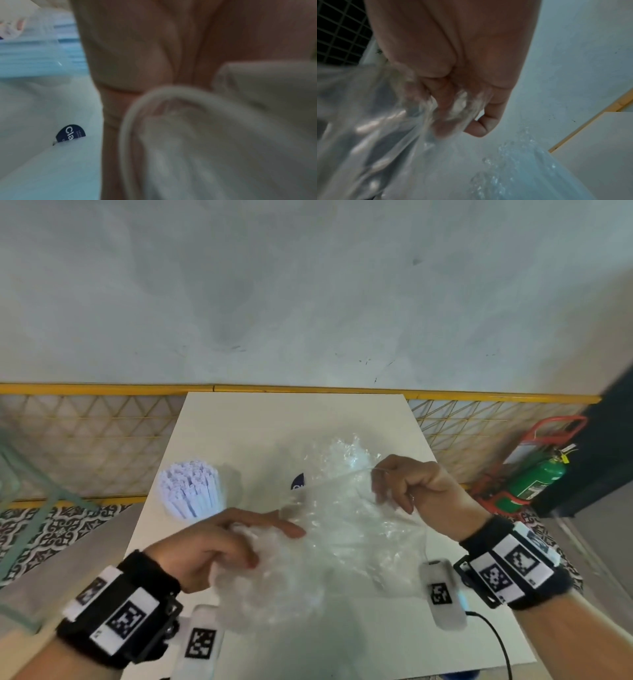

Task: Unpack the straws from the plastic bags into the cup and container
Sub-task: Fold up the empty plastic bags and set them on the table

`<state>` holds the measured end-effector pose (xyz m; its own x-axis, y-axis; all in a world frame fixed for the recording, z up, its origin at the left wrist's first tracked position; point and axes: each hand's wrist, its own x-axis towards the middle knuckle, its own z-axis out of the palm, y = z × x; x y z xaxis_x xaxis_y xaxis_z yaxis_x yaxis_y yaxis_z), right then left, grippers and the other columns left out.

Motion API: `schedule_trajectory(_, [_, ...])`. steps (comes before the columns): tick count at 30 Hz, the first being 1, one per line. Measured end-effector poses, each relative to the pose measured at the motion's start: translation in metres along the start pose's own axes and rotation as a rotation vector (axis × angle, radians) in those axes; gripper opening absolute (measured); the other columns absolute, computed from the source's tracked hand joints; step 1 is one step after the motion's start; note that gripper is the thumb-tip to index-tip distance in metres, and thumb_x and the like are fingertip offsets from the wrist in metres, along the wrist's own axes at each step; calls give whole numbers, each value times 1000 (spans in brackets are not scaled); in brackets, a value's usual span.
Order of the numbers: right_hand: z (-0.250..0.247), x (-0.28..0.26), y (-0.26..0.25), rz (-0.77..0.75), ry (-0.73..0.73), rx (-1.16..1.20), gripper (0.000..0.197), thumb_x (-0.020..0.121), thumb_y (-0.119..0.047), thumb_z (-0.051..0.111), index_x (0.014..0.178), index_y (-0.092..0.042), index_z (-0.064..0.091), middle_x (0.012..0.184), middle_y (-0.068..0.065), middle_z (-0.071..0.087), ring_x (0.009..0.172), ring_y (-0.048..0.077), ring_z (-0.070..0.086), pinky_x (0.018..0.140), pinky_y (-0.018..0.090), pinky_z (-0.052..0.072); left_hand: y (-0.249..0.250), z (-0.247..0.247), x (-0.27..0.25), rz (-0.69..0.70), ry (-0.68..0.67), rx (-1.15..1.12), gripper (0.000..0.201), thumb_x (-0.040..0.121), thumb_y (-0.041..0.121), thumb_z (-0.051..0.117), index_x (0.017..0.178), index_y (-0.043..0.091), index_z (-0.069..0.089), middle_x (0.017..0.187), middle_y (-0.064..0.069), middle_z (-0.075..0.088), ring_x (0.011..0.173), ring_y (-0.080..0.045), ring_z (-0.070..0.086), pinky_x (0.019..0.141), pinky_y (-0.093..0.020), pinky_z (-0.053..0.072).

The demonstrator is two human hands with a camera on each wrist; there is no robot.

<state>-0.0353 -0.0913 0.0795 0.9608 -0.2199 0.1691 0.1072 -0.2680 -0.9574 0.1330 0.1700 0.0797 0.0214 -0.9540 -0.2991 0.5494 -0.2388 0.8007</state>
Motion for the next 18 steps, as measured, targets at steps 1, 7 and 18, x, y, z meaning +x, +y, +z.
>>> schedule_trajectory(1, [2,1,-2,-19,12,4,34,60,20,32,45,-7,47,83,6,59,74,21,59,72,26,47,-2,3,5,-2,58,67,52,49,-5,56,95,6,78,120,4,69,112,-11,64,83,-26,56])
schedule_trajectory(7, [-9,-12,-10,12,124,238,42,78,3,35,93,-14,70,116,14,64,96,38,62,76,45,49,-7,18,22,6,91,111,51,65,-11,51,115,-8,64,125,-8,62,116,-28,61,87,-30,54])
schedule_trajectory(18, [5,-38,-4,85,194,-69,42,71,-22,87,108,-32,69,136,-4,50,115,20,60,100,36,49,-2,37,37,128,187,90,52,67,-10,52,114,3,70,123,-7,67,114,-17,64,85,-26,55])
